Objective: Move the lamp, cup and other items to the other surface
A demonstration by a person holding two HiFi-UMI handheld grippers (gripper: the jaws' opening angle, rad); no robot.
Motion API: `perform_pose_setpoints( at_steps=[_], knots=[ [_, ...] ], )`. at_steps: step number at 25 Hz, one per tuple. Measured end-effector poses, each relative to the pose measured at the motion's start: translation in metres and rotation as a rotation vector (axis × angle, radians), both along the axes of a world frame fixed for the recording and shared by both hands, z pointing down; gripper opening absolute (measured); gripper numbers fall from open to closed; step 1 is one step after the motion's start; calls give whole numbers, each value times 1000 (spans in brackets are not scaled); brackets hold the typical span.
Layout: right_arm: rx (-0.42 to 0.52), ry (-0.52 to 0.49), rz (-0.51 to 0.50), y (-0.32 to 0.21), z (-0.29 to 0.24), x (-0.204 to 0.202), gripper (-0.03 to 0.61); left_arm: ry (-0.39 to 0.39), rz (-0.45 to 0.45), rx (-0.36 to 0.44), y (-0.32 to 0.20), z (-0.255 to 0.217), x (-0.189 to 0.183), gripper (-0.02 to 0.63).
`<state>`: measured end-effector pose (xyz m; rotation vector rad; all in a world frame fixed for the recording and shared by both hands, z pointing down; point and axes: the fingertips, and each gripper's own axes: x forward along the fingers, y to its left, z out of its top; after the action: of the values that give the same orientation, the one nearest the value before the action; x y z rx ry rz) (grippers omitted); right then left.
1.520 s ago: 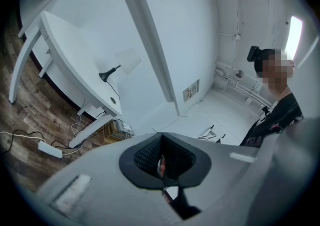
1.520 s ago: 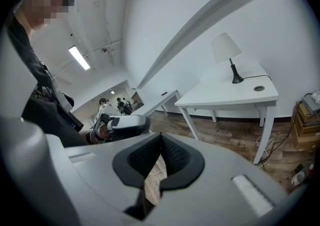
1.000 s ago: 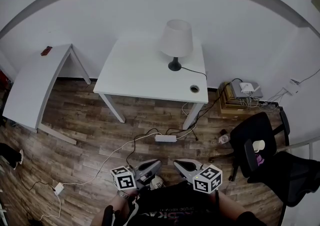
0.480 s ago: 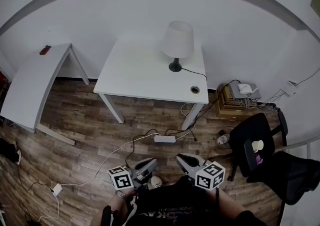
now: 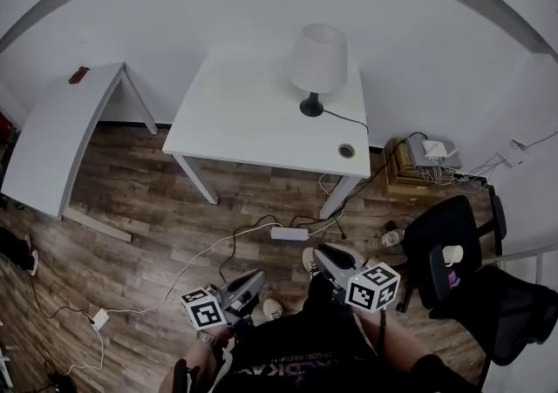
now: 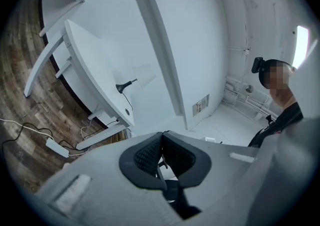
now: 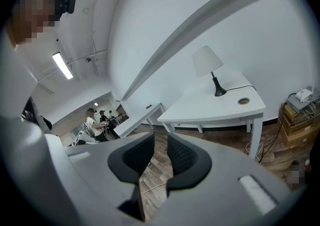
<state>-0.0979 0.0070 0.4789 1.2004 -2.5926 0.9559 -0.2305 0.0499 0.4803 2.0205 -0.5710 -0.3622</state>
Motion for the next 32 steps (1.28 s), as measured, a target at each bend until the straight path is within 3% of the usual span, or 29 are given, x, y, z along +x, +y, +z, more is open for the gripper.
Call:
perform_pose_setpoints(
  at_steps=[7, 16, 21, 26, 32],
  knots=[
    [36, -18, 7, -92, -14, 19, 95, -20, -133, -8, -39, -3, -11, -3],
    [76, 80, 62, -225, 1, 73, 106, -51, -274, -13, -90, -8, -10, -3],
    [96, 184, 80, -303, 24, 98, 125, -61, -328, -34, -109, -4, -6, -3],
    [60, 222, 94, -371, 58, 109, 139, -70, -372, -44, -124, -2, -2, -3],
    [77, 376, 90, -443, 92, 120, 162, -56, -429, -90, -136, 9, 9, -3]
  ],
)
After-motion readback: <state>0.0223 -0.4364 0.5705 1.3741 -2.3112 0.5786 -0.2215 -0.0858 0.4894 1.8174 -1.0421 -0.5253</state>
